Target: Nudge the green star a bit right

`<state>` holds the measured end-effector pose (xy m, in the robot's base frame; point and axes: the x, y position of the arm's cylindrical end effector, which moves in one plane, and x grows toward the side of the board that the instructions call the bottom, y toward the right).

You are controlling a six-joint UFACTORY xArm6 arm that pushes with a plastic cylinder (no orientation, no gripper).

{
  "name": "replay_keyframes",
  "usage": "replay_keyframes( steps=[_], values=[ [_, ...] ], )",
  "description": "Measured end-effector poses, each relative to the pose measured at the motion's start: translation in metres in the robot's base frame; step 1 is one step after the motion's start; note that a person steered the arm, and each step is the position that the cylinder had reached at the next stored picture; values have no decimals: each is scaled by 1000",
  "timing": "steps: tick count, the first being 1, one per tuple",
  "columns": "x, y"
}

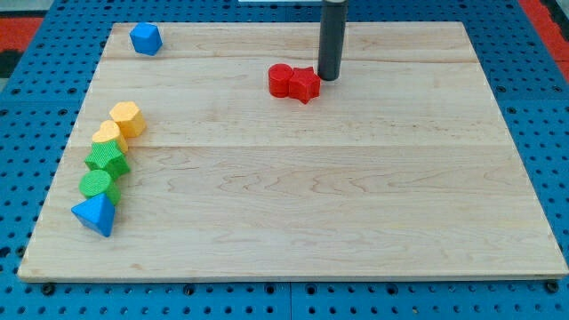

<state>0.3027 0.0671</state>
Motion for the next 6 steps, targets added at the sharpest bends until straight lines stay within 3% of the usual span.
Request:
replay_keyframes(
  steps=[1, 4, 5, 6],
  values=[
    [-14, 11],
    [5, -227],
    [52, -301],
    [127, -355]
  ],
)
